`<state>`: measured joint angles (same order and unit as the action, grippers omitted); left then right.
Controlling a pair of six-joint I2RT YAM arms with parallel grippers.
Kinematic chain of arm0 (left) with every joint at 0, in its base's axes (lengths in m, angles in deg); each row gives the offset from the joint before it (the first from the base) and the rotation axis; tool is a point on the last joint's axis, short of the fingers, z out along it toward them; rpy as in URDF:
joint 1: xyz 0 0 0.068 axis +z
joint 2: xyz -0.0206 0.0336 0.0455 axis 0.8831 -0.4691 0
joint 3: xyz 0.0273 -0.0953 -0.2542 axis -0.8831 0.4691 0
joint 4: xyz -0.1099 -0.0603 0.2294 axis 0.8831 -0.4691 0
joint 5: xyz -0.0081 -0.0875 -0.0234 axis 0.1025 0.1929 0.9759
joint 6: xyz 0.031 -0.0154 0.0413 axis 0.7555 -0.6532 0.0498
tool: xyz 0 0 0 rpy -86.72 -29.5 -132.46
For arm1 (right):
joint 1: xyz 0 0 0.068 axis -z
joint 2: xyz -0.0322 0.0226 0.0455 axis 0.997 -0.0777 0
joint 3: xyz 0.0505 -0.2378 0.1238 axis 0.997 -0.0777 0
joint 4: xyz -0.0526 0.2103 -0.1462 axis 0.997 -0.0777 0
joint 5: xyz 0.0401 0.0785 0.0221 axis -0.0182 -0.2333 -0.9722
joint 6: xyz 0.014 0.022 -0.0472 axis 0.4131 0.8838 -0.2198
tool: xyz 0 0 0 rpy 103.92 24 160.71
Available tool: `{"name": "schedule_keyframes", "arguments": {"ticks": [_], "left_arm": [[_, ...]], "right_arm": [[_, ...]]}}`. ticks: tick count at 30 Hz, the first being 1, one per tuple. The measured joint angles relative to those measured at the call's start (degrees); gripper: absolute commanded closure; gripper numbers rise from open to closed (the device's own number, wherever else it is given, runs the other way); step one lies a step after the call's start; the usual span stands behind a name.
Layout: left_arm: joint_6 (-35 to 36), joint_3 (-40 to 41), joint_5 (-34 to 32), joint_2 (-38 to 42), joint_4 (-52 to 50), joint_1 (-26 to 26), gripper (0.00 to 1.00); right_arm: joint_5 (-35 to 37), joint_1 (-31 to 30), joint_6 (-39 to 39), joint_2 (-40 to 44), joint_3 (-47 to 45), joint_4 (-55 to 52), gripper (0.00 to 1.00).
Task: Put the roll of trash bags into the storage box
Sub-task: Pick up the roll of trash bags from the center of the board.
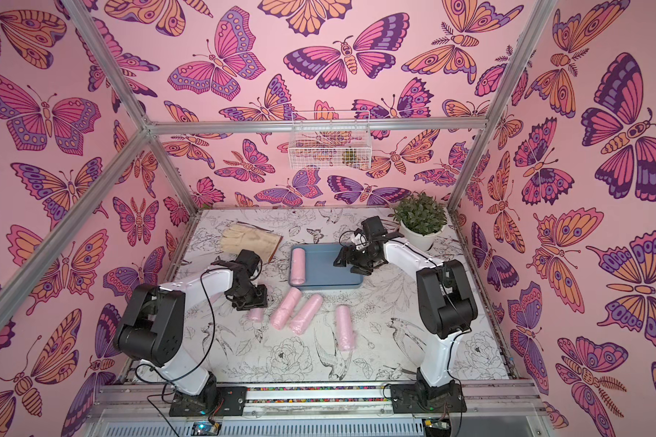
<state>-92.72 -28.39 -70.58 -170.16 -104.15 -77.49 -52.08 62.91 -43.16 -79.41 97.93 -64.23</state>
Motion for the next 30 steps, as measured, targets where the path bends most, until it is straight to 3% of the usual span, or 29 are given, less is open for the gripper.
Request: {"name": "schedule_keyframes", "arguments": {"ticks": [8,20,30], "left_arm": [[-0.07,-0.09,-0.26,0.04,-0.07,-0.22,0.62],[-0.68,-0.48,-1.62,4.37,-0.85,-0.33,0.65],[-0.7,-10.19,-0.68,6.88,-2.73,-1.77,0.67]], "right_arm": [[-0.07,0.5,0.0,1.05,-0.57,0.13,0.2],[-0.24,0.92,0.0,2.34,-1.49,0.28,0.21],[-0.22,1.27,0.0,3.96,-1.81,0.28,0.2]]}}
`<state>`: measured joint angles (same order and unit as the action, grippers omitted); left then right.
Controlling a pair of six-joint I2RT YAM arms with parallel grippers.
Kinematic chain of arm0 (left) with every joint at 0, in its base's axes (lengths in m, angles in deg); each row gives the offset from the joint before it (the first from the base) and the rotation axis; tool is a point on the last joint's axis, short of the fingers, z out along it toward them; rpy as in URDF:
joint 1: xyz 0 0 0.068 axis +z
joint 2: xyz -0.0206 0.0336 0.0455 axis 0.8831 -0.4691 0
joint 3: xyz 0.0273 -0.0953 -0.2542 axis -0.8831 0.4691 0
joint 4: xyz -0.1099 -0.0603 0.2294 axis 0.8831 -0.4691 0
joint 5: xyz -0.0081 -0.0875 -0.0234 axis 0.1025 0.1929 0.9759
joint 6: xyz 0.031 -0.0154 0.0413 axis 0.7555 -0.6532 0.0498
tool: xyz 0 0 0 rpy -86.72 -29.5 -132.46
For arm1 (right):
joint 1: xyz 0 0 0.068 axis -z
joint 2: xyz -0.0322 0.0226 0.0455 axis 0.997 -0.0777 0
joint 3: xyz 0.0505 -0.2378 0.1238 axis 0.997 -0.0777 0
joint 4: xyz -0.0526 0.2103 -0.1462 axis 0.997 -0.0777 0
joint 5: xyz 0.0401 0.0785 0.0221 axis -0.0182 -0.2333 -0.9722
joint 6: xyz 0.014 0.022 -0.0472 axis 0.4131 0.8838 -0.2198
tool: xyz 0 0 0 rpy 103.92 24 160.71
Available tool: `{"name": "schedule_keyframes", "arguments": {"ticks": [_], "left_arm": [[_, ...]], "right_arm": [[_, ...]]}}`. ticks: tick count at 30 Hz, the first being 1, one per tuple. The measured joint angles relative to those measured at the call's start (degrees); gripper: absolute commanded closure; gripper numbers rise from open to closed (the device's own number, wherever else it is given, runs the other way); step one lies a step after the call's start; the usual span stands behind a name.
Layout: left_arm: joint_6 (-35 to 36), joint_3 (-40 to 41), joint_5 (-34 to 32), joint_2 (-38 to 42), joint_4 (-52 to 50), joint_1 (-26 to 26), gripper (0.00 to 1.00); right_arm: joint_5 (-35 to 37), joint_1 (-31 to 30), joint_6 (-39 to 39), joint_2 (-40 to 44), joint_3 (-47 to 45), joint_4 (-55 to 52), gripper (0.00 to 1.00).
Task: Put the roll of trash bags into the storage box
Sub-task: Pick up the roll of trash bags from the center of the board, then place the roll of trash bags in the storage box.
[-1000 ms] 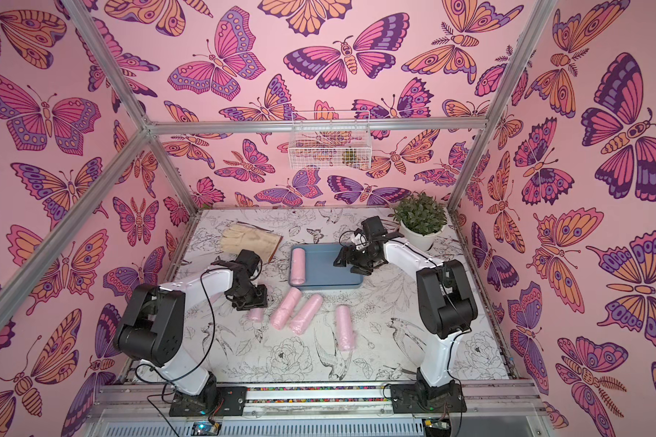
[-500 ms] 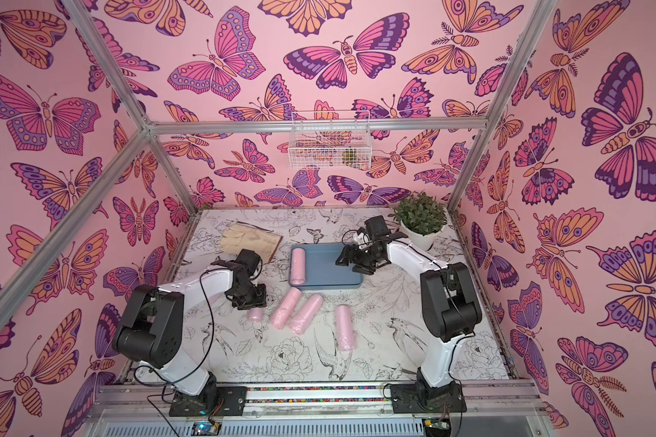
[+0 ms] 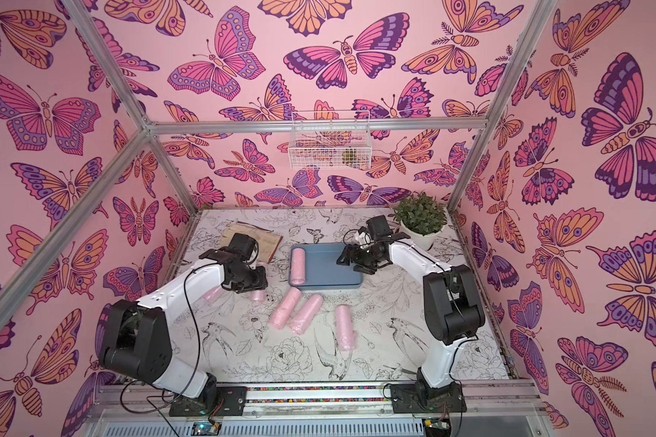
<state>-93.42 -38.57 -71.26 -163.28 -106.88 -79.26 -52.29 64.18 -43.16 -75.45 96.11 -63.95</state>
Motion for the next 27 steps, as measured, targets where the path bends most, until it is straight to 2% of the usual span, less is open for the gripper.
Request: {"name": "schedule_keyframes", "arguments": {"ticks": [6,15,27], "left_arm": [[-0.2,-8.48,1.14,-2.84,-0.09,-4.11,0.67],[-1.16,-20.48,2.23,-15.5,-0.28,-10.01,0.68],[-5.9,-31.69,2.62,-27.76,-0.22,-13.57,0.68]], "right_arm": [[0.0,0.42,0.0,0.9,-0.26,0.0,0.2],[0.0,2.1,-0.2,3.76,-2.21,-0.2,0.21],[0.0,4.13,-0.42,6.43,-4.87,-0.28,0.2]]}}
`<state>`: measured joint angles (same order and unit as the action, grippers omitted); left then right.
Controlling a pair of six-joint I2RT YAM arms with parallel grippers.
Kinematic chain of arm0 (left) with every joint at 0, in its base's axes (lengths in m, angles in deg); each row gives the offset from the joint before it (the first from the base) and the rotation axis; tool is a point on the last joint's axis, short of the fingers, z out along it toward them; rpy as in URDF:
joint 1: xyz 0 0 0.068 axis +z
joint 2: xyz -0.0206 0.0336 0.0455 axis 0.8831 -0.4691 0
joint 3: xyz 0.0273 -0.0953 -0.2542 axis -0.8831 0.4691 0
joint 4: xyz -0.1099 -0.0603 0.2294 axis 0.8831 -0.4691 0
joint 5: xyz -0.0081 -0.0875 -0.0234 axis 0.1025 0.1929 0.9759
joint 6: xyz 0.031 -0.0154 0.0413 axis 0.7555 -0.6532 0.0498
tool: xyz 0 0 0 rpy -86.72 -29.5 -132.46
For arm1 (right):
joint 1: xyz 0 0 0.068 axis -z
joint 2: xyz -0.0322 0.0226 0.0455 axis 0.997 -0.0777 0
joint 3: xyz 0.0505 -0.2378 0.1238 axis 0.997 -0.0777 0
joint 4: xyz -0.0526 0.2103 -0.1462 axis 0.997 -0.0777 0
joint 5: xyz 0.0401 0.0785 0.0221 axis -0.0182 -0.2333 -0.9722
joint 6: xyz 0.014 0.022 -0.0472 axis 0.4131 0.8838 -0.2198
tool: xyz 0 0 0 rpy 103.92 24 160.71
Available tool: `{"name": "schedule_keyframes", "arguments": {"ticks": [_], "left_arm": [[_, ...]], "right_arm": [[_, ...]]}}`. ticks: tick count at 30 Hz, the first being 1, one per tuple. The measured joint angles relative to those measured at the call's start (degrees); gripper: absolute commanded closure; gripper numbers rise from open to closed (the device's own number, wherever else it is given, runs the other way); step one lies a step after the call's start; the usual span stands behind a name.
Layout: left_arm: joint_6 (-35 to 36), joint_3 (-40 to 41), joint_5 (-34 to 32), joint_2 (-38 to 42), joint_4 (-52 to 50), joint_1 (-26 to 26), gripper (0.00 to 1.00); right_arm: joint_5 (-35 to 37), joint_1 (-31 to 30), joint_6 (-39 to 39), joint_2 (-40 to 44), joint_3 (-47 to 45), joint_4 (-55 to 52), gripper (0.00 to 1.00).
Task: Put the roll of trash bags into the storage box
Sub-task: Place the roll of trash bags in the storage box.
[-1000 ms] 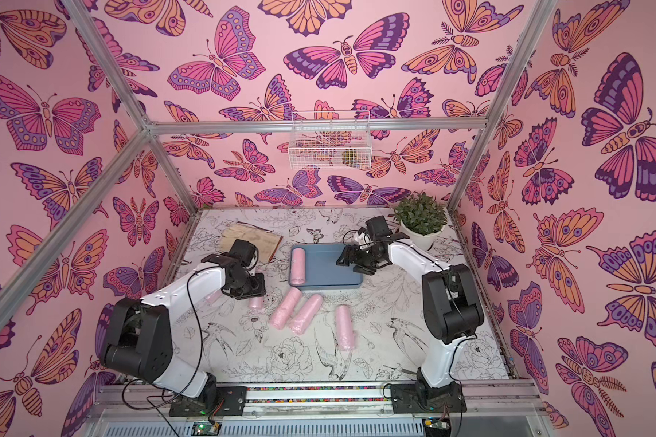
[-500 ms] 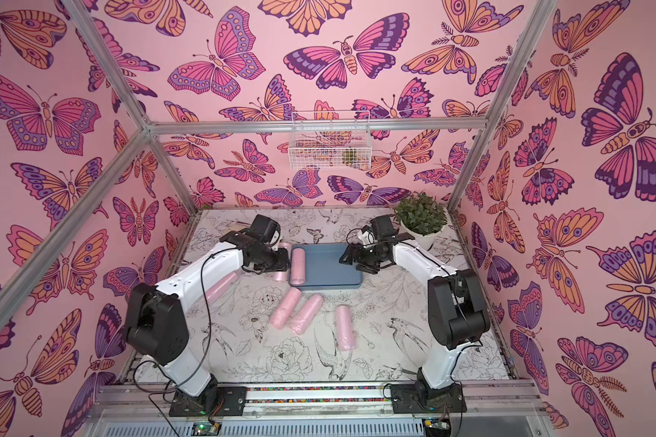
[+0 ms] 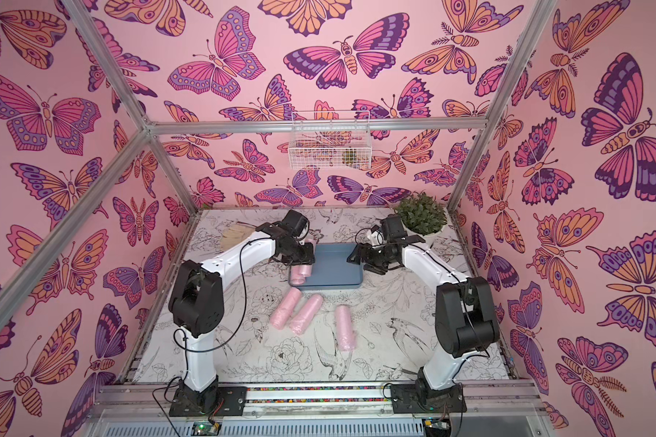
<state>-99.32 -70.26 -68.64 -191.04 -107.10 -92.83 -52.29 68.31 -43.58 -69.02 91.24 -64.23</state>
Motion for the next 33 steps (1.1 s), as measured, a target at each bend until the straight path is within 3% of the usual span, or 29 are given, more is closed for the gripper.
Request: {"name": "schedule_keyframes", "arguments": {"ticks": [11,22,33], "left_arm": [[-4.42,-6.95,-0.02,-9.07,-0.33,-0.87,0.69],[-6.34,-7.67,-0.04,-11.82,-1.73,-1.57,0.67],[-7.3,-7.56,-0.35,-11.82,-1.73,-1.57,0.46]], "right_arm": [[-0.31,0.61,-0.2,1.09,-1.62,-0.13,0.2],[-0.42,1.05,-0.85,1.79,-2.49,-0.13,0.2],[-0.42,1.14,-1.05,1.79,-2.51,-0.13,0.2]]}}
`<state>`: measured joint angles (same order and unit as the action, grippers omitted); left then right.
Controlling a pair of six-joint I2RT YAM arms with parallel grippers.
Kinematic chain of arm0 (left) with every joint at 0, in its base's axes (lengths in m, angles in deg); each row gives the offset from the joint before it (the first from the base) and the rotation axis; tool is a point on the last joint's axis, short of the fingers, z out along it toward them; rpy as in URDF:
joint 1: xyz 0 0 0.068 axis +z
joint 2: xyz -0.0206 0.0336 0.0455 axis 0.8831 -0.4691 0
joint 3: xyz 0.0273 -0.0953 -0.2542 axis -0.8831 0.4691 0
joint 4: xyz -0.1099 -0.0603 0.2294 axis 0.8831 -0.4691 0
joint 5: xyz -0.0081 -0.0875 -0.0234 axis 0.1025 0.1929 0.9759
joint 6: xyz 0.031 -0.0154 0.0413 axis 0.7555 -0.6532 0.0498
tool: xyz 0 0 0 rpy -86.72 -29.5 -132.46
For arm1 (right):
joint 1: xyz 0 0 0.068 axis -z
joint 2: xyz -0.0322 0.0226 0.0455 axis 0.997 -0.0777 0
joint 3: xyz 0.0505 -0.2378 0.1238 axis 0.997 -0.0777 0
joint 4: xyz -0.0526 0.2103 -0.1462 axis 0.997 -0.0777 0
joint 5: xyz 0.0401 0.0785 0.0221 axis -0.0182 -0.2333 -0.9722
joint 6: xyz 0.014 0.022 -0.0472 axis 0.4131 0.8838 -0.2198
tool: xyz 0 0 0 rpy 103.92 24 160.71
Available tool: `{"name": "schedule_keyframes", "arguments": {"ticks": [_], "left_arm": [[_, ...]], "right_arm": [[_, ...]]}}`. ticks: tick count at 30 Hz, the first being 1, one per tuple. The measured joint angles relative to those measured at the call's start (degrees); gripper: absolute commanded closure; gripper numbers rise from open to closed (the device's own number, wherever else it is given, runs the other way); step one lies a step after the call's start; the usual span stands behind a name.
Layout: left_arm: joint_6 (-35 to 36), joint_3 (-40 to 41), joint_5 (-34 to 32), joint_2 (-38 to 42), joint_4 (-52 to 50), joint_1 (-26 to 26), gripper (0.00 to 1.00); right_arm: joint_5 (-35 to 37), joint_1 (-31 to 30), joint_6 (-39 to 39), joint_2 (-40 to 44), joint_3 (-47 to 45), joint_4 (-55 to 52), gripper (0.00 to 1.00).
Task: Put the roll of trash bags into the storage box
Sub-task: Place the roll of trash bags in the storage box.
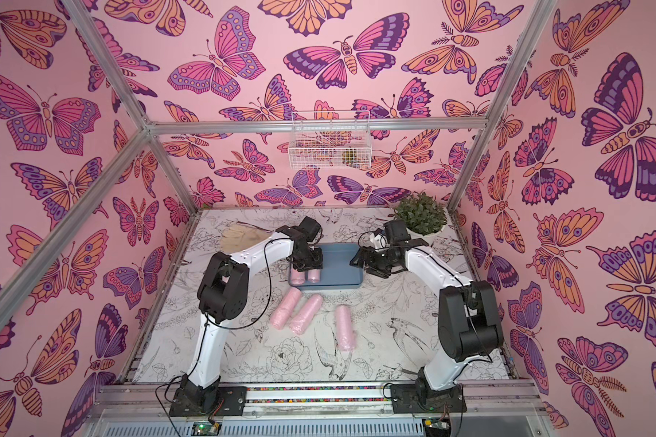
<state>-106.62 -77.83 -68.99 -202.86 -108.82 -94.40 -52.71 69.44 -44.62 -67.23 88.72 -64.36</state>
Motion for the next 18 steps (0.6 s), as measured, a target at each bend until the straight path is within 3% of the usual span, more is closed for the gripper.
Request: {"name": "schedule_keyframes", "arguments": {"ticks": [12,18], "left_arm": [[-0.11,0.98,-0.92,0.52,0.13,0.0,0.43],[-0.04,2.36,-2.45,5.22,0.0,0.0,0.41]], "right_arm": [[0.0,0.0,-0.13,0.0,0.02,-0.31,0.2],[0.0,0.0,-0.22,-0.09,0.44,-1.4,0.21]]}}
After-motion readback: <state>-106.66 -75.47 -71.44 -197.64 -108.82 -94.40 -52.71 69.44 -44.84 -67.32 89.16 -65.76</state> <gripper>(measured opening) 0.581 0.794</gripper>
